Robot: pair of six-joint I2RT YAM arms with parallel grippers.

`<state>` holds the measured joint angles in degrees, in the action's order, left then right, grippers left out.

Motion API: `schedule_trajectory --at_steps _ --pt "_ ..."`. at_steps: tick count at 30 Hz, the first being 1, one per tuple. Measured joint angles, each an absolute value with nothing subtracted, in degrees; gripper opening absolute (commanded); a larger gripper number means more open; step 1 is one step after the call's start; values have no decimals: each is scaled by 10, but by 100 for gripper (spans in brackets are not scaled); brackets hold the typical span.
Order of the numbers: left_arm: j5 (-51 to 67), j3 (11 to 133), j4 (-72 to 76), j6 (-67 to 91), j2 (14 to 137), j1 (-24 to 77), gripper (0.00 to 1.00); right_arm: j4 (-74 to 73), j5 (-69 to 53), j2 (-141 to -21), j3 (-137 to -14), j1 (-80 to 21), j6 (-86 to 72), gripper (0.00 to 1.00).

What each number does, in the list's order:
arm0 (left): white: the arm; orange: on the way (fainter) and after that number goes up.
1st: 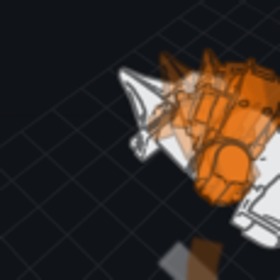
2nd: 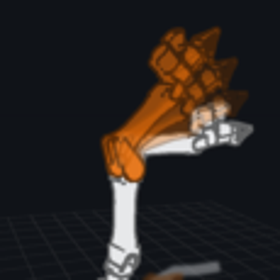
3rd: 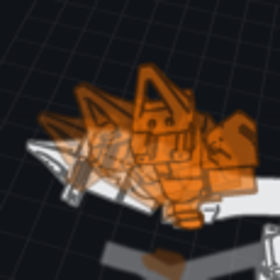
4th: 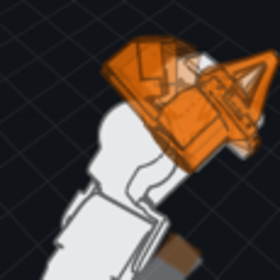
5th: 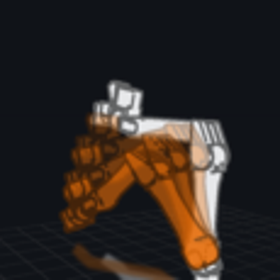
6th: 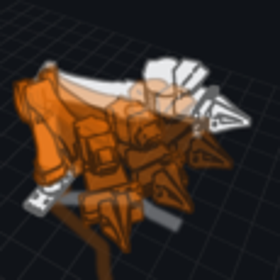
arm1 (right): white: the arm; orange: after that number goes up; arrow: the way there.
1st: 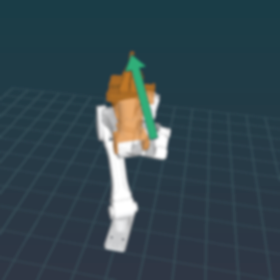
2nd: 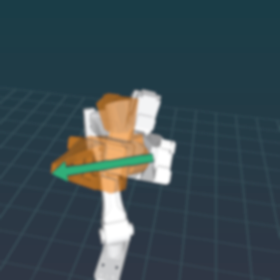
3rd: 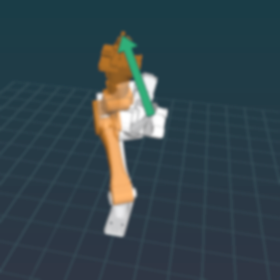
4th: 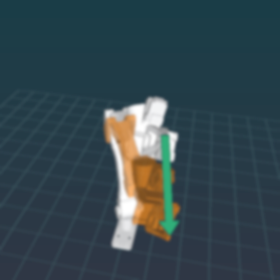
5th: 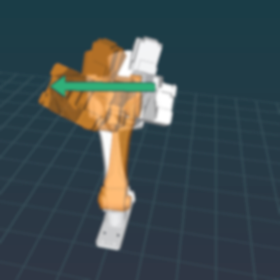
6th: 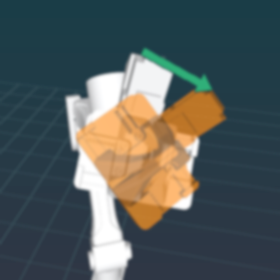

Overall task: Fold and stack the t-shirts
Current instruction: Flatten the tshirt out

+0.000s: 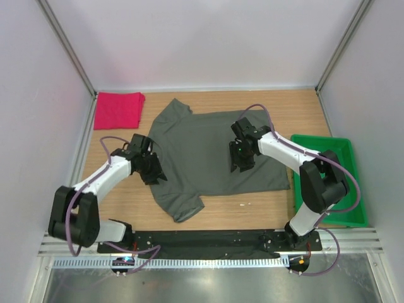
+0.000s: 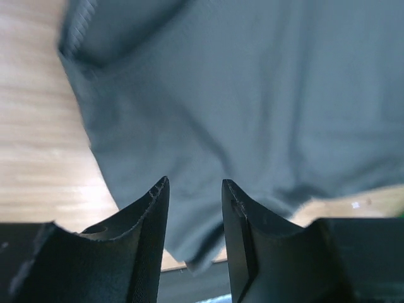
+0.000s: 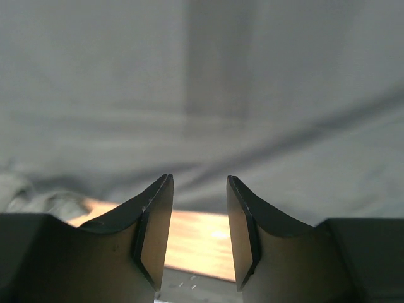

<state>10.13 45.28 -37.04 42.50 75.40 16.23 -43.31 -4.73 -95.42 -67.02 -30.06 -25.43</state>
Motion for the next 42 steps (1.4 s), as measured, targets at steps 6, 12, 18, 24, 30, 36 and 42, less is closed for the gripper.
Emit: schedule_trajectory --at_steps 6,12,18,24,30,36,42 --pt "80 483 -336 383 857 125 40 -413 27 -974 -646 -269 -241 45" --pt "75 511 -326 351 920 105 39 -388 63 -999 -616 -268 -238 45" --pt "88 545 -327 318 952 51 36 -379 70 -1000 -612 -269 -231 45" --pt "88 568 -346 295 944 29 56 -400 84 -1000 -649 -298 -221 59" --pt "108 530 -381 315 748 43 55 -404 39 -1001 -759 -410 -231 57" --pt "133 438 -380 349 594 50 47 -370 -38 -1096 -903 -545 -251 52" --pt "164 378 -326 401 664 45 39 -371 -39 -1195 -943 -608 -252 47"
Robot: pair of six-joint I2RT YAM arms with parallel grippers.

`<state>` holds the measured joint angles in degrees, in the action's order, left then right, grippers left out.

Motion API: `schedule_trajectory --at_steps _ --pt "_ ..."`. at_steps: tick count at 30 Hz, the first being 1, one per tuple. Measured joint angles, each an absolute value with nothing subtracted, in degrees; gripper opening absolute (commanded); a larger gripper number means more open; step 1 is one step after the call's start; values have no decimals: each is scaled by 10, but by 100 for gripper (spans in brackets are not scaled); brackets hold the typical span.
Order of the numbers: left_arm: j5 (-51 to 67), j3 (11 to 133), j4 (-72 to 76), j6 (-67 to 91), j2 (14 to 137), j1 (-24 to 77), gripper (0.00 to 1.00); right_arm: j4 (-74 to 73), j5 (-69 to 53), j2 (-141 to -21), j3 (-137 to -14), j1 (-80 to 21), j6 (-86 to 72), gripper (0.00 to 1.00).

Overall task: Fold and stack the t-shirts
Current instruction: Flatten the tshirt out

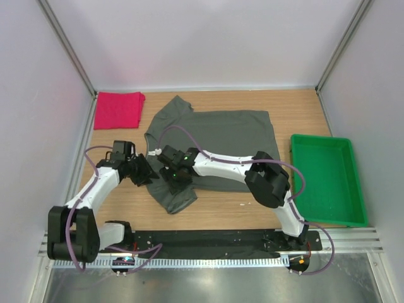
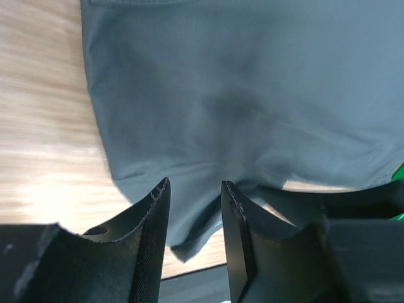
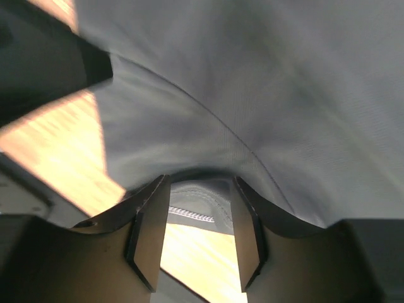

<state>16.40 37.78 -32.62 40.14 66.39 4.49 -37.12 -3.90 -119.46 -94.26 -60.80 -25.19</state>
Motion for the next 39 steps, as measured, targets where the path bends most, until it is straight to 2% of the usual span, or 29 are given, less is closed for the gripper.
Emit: schedule_trajectory --at_steps 6,10,23,32,36,39 --pt "178 376 -259 429 735 39 39 -390 -9 -1212 -943 -629 -243 39" --pt "180 372 -231 436 770 29 38 -393 1 -1215 -950 -635 -243 37" --pt "207 365 -201 447 827 4 37 -390 4 -1214 -912 -654 -243 38" --pt "214 366 -190 446 832 4 36 -412 -20 -1100 -769 -656 -241 41" --pt "201 366 -201 444 817 4 42 -425 -18 -1086 -780 -655 -240 43" --pt "187 364 -231 446 777 4 42 -425 -13 -1098 -817 -652 -243 44"
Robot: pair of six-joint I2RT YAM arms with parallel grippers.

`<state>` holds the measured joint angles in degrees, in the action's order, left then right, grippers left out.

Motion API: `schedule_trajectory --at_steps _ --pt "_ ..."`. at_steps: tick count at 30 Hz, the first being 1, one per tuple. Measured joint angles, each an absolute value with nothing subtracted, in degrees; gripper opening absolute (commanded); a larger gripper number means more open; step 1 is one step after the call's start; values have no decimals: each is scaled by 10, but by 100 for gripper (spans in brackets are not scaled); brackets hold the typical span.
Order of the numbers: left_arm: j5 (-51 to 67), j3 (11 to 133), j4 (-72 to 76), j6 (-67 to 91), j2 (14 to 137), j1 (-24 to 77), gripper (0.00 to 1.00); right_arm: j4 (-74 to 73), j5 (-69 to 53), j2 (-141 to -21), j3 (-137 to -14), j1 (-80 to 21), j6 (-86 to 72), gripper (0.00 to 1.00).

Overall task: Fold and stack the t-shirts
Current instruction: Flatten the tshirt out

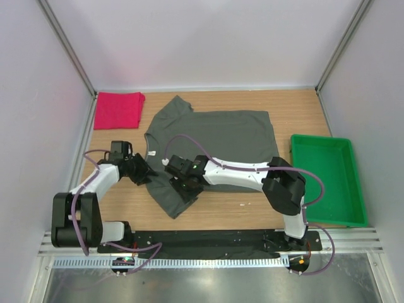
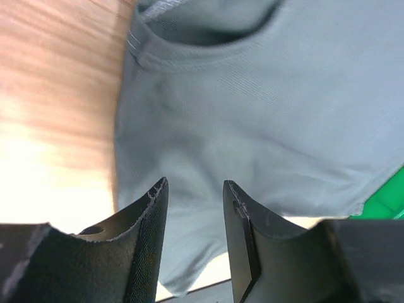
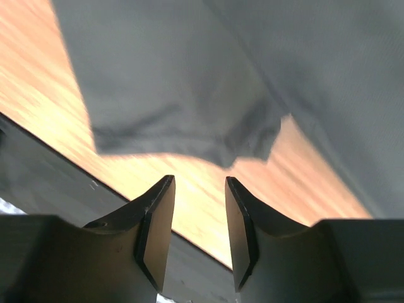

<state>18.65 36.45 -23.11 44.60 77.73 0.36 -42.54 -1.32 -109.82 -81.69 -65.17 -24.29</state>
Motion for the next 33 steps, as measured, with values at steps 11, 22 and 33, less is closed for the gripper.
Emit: schedule_trajectory --at_steps 11,22,33 --pt "202 299 -238 510 635 30 37 -389 -8 -1162 -874 -613 -259 40" --pt "194 306 -238 496 728 20 34 -355 -32 -1091 -736 -607 -283 41" --pt "173 387 -298 485 644 17 38 -346 -96 -1120 -870 -622 -283 39"
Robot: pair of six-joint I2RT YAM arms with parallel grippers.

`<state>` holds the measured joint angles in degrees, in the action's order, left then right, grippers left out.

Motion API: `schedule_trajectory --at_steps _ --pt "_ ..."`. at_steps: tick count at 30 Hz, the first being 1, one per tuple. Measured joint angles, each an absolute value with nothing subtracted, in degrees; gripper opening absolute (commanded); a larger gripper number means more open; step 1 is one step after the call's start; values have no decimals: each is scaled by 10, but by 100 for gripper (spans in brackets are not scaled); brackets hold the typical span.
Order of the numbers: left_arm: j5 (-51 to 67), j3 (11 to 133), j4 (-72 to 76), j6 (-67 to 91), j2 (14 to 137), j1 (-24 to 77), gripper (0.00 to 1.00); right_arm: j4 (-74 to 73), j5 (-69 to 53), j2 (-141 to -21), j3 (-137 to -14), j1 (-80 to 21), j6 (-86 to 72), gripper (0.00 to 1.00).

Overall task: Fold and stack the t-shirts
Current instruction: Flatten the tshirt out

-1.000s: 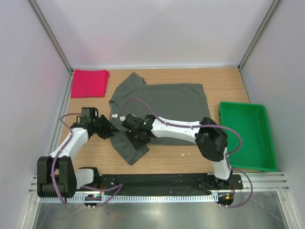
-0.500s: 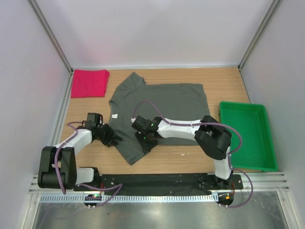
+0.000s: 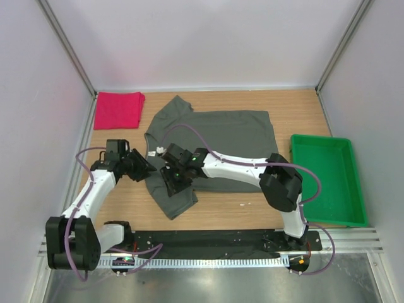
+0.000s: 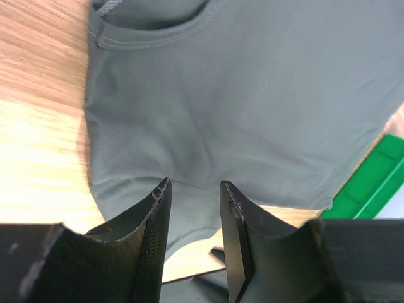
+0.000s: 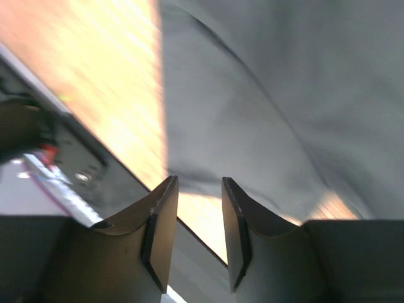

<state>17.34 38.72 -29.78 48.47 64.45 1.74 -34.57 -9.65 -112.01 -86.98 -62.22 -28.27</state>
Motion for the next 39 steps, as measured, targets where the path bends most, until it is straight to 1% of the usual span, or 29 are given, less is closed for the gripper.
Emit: schedule_trajectory --at_steps 1,2,3,7,9,10,14,18,20,25,29,33,39 --pt "171 387 -297 485 653 17 39 -334 -109 -1132 -883 -625 -285 37" --pt "171 388 -292 485 664 16 38 -322 -119 -1143 -892 -627 -289 33" --pt "170 388 -284 484 682 14 38 -312 -129 -1154 -896 -630 -292 31" --pt "172 395 -252 473 789 6 35 -294 -154 -1189 -890 -646 -305 29" --pt "173 395 -239 467 841 2 34 -279 -162 -1192 -864 -654 -306 28" --pt "196 397 -235 468 857 -4 34 -277 -165 -1191 -846 -660 -307 28" --pt "215 392 -219 458 857 -24 34 -260 -187 -1169 -792 -672 -314 27" --pt "200 388 -232 441 835 -34 34 -263 -182 -1151 -771 -675 -307 28" --pt "185 388 -248 433 807 -37 37 -273 -174 -1140 -769 -674 -303 31" --pt "170 390 -286 432 700 -38 43 -290 -138 -1093 -769 -646 -302 34" --pt "171 390 -290 437 652 -38 43 -292 -120 -1076 -775 -602 -304 35" --pt "179 388 -280 446 695 -38 42 -295 -110 -1096 -801 -573 -306 35" --pt "175 347 -243 440 773 -40 42 -278 -118 -1143 -802 -595 -320 35"
